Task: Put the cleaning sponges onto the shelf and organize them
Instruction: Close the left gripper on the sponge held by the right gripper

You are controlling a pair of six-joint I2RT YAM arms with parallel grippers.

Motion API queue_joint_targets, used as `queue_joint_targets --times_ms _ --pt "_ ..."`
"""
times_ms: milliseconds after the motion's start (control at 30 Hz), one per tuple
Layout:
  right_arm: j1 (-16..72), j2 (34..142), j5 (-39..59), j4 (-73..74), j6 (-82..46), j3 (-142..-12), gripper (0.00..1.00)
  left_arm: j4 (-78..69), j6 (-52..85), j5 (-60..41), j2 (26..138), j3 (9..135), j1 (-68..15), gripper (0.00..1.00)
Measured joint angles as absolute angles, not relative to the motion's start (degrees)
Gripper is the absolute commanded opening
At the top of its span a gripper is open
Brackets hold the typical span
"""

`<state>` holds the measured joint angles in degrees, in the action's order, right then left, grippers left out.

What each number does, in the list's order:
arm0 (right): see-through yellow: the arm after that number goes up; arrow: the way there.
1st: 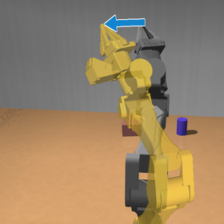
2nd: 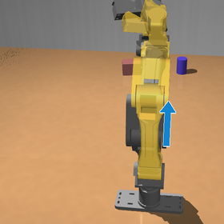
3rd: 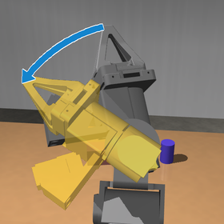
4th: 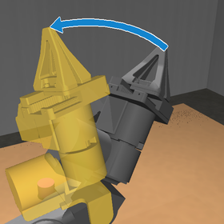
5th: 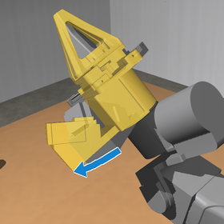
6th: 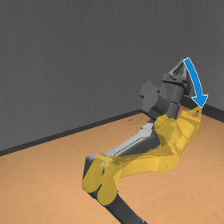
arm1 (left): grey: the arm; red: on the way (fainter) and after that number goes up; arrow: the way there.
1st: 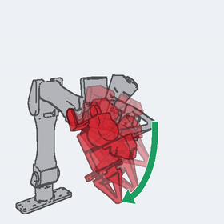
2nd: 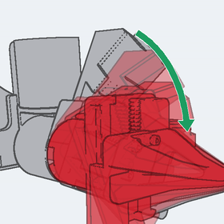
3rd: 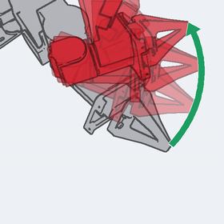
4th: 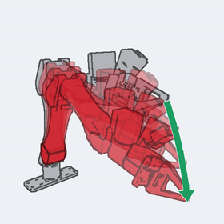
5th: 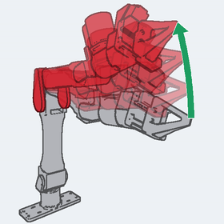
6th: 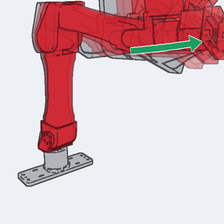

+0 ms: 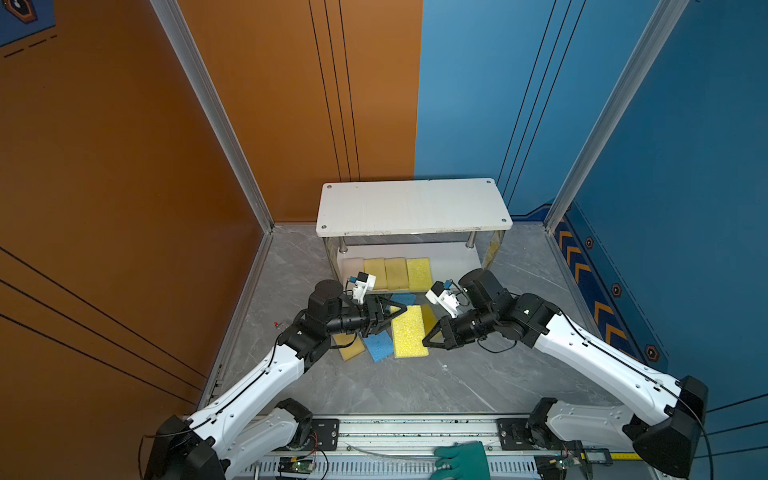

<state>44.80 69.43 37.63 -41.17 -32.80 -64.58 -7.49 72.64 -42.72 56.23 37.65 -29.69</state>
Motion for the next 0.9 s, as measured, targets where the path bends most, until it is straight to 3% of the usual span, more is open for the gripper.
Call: queue_joint_targets --times_ms 400,500,733,800,833,867,900 --pt "45.0 69.6 36.3 -41.2 -32.8 -66.2 0.03 -8.0 73.2 -42.7 55.8 37.1 -29.3 0.1" --pt "45.0 69.6 35.9 -41.3 -32.7 -66.3 0.2 -8.0 73.2 -42.7 55.8 37.1 -29.2 0.06" --pt "44.7 69.4 34.8 -41.5 -33.6 -67.0 0.7 -8.0 73.4 -42.4 55.7 36.6 -29.2 0.04" --pt "44.2 68.5 34.0 -41.5 -34.2 -67.1 0.77 -8.8 74.3 -41.8 55.2 36.0 -29.0 0.04" --pt "43.9 67.9 33.5 -41.4 -34.9 -67.1 0.84 -9.3 74.9 -41.4 54.9 35.6 -28.9 0.04" --pt "43.6 67.0 32.8 -41.2 -35.6 -67.0 1.0 -9.9 75.5 -40.7 54.6 35.4 -28.8 0.04" --pt "43.2 65.9 32.4 -40.7 -36.8 -66.7 1.0 -10.5 76.3 -40.0 54.3 35.1 -28.8 0.04"
